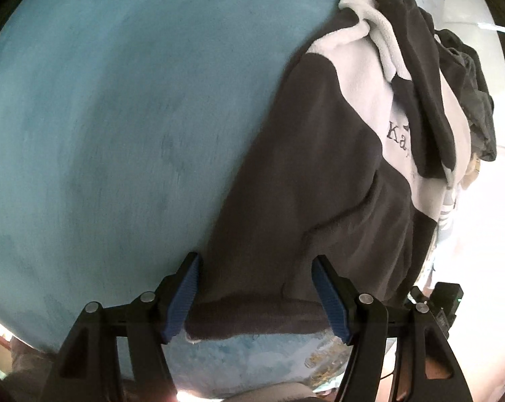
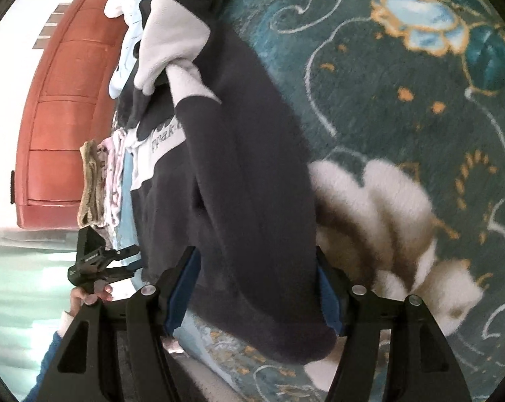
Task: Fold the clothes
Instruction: 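Grasp the hoodie hem with the left tool while the right tool holds the hoodie's other side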
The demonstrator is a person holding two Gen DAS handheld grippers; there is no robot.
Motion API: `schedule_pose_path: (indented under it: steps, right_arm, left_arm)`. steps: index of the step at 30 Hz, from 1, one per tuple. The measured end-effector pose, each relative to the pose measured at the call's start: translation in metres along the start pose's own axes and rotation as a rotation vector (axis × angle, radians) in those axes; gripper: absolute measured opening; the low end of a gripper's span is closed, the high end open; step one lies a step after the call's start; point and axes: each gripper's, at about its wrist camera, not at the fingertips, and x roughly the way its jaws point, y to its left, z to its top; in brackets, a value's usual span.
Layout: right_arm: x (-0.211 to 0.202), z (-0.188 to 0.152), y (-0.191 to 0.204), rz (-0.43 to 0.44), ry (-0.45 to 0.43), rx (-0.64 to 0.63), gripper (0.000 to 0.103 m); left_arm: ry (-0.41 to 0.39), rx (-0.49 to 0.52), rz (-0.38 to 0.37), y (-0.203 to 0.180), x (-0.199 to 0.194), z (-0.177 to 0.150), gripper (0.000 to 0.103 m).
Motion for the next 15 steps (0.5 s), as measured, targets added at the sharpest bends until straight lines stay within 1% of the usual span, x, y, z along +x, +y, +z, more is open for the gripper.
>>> schedule_pose_path:
  steps: [1,2,3,4,5,6,7,8,11,15]
  right_arm:
    - [0.0,-0.001,0.001,-0.001,0.004,-0.004,0.067]
    - [-0.001,-0.001,0.002,-0.002,0.003,-0.006,0.066]
    - [-0.002,-0.001,0.003,0.006,0.002,-0.006,0.057]
    - [-0.001,-0.001,0.002,0.014,0.004,-0.003,0.044]
    - [-0.001,0.0,0.002,0.006,0.005,0.005,0.039]
    - [-0.001,0.0,0.002,-0.001,0.005,0.013,0.029]
    - [-0.002,0.002,0.002,0.001,0.0,0.022,0.015]
    - [-0.005,0.003,0.003,0.019,-0.006,0.034,0.011]
    - [-0.021,0.01,0.013,0.076,-0.037,0.043,0.01]
    - [-0.049,0.018,0.038,0.177,-0.094,0.02,0.01]
  left_arm:
    - [0.0,-0.007,0.002,0.0,-0.001,-0.001,0.07]
    - [-0.001,-0.014,0.01,0.001,-0.002,-0.001,0.066]
    - [-0.002,-0.022,0.019,0.001,-0.002,-0.002,0.062]
    - [-0.002,-0.026,0.042,0.0,-0.003,-0.003,0.052]
    - [0.0,-0.029,0.075,0.0,-0.004,-0.003,0.038]
    - [0.002,-0.034,0.107,-0.001,-0.005,-0.003,0.029]
    - [0.006,-0.034,0.126,-0.002,-0.006,-0.004,0.017]
    - [0.011,-0.033,0.135,-0.004,-0.008,-0.004,0.013]
    - [0.019,-0.019,0.16,-0.013,-0.016,-0.006,0.009]
    - [-0.005,0.042,0.183,-0.037,-0.036,-0.009,0.008]
